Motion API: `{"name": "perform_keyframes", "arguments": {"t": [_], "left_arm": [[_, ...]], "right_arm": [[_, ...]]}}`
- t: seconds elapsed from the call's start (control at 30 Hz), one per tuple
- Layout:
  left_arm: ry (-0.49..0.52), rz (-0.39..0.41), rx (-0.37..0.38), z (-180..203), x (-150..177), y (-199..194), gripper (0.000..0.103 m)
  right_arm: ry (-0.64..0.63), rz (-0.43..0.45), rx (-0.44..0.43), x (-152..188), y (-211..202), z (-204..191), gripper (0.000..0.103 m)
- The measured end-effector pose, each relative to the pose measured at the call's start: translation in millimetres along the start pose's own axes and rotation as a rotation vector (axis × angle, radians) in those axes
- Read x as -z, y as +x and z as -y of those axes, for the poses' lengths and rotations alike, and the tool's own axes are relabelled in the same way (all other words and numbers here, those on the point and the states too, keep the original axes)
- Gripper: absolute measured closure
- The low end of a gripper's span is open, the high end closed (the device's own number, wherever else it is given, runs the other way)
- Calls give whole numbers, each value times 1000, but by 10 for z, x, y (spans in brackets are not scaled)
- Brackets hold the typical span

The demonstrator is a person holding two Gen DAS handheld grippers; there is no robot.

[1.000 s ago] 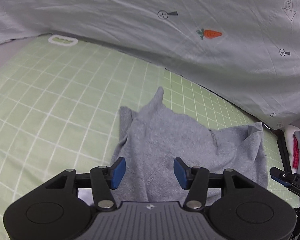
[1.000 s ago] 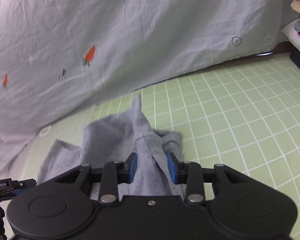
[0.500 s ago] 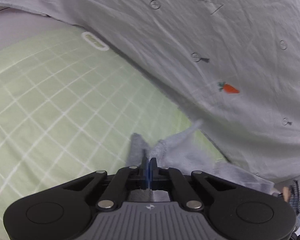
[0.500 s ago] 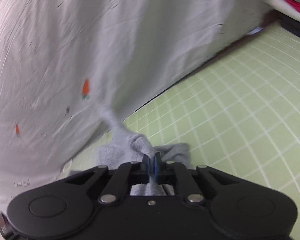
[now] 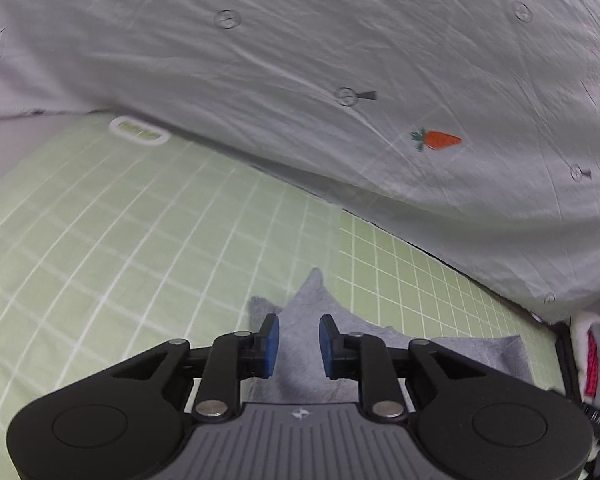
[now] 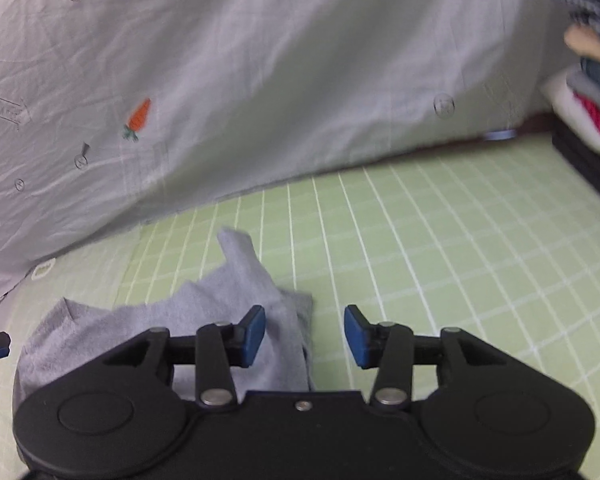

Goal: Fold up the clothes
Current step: 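Release the hem, then pinch the folded hoodie edge with both grippers, then grasp the folded grey hoodie with both grippers and lift it off the mat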

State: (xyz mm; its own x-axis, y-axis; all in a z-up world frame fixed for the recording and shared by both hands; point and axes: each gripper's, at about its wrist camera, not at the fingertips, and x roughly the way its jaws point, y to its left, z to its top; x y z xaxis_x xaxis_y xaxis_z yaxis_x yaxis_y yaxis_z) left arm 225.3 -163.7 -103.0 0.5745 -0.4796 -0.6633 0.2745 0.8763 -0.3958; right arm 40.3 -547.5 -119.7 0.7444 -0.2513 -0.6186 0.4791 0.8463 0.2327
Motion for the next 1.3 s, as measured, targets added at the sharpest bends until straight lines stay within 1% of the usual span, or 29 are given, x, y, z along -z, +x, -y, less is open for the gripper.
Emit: {"name": "perform_keyframes", "arguments": {"t": [0.03,0.1,0.2,0.27,0.33,0.4,0.43,0.47,0.5,0.53,0.57,0.6,0.63,0.67,0.7,0.8,0.93,1.0,1.07,1.13,1.17,1.2,1.23,1.27,1.3], "left_arm": [[28,-10,6,61,-17,51,79],[73,-34,19,180,-35,163,79],[125,-76,62,347,-37,347,79],[158,-106,87,445,-25,455,79],[197,-146,97,539,-1,571,72],[242,-173,93,612,35,668,56],[260,-176,90,639,49,693,52],[276,-177,86,665,62,716,49],[285,-175,84,681,67,735,51],[287,-172,83,682,66,752,52],[278,-169,77,670,59,775,62],[262,-173,72,648,49,804,92],[249,-176,70,629,37,828,100],[247,-176,73,619,18,834,101],[247,-173,76,614,0,833,102],[268,-121,72,644,-66,731,102],[194,-3,53,550,-279,551,102],[170,27,56,488,-428,519,102],[183,28,41,466,-503,557,102],[198,8,32,456,-490,635,101],[178,-11,36,440,-466,671,101],[157,-27,37,421,-439,702,97],[128,-30,31,390,-402,705,97],[108,-34,29,361,-373,695,91],[88,-37,27,331,-344,685,79]], "right_arm": [[-13,15,-12,-39,3,-24,65],[-40,15,-37,-98,67,-88,70],[-62,-10,-51,-82,178,-142,85],[-76,-28,-59,-64,252,-175,85],[-89,-45,-67,-47,326,-208,84],[-102,-63,-75,-29,400,-241,81],[-109,-72,-79,-21,436,-258,75],[-116,-81,-83,-12,473,-274,73],[-122,-90,-87,-3,510,-291,70],[-129,-99,-91,6,547,-308,70],[-130,-104,-91,19,568,-310,70],[-128,-108,-87,30,580,-307,70],[-122,-111,-82,38,593,-298,70],[-115,-114,-76,44,606,-288,71],[-110,-115,-71,46,615,-277,71],[-97,-117,-60,41,627,-246,72],[-65,-113,-69,30,606,-204,71],[-52,-109,-68,31,599,-188,71],[-52,-110,-58,38,609,-175,71],[-49,-115,-45,41,636,-158,71],[-36,-116,-43,37,641,-137,71],[-20,-117,-42,32,644,-115,69],[-2,-120,-45,29,643,-91,66],[18,-124,-50,27,642,-66,63],[37,-128,-55,25,641,-41,56]]}}
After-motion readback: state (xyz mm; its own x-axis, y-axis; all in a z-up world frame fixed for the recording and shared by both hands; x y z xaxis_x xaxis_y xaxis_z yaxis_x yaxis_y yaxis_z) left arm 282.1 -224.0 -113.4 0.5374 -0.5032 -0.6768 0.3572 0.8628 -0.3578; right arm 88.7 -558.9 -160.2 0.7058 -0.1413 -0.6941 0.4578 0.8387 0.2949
